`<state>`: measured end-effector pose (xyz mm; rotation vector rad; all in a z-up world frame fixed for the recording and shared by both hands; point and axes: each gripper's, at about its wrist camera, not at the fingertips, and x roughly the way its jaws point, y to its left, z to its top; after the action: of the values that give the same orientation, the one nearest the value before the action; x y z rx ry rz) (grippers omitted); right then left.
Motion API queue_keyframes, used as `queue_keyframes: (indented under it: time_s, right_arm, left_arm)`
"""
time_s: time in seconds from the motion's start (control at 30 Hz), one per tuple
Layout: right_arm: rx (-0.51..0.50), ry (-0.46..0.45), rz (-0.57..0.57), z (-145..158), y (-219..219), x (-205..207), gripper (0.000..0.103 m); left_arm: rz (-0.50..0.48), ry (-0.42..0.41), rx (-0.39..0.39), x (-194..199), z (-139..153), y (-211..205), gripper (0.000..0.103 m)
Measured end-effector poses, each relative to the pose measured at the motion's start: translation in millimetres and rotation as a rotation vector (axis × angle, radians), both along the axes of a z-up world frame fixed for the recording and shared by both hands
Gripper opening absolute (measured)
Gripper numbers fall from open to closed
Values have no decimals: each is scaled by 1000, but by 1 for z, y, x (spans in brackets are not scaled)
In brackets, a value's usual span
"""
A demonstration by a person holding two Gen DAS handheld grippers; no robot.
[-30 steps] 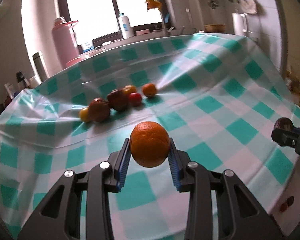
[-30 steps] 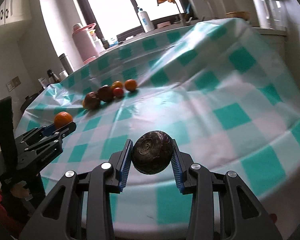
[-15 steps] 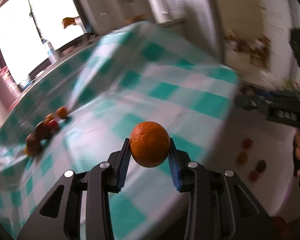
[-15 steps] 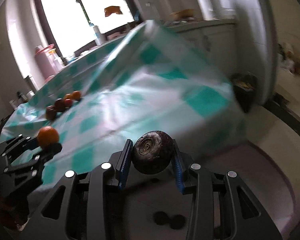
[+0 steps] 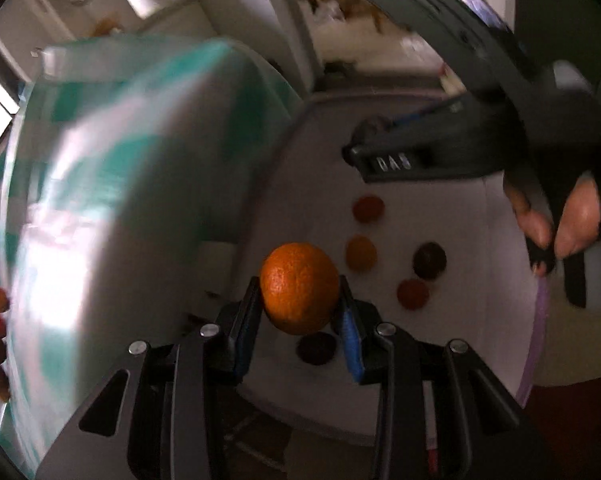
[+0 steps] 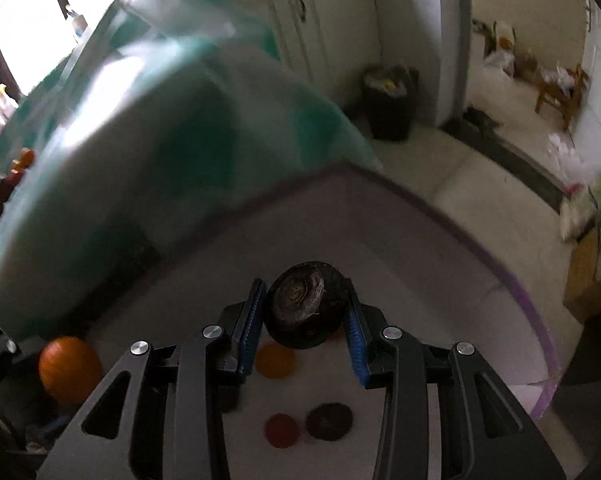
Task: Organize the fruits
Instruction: 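Open both grippers to drop the fruits into the white bin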
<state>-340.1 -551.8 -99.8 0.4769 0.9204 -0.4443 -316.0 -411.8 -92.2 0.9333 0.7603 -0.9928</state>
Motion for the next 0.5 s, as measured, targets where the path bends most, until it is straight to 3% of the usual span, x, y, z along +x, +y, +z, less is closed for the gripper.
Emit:
queue_keyframes:
  time_s: [0.2, 0.5]
  right_arm:
    - [-8, 134, -11, -35, -10, 13, 38]
    - [23, 252, 30, -63, -13, 28, 38]
  left_arm:
    - [-5, 42, 96, 7, -42, -19, 36]
    - [-10, 80, 158, 14, -72, -27, 36]
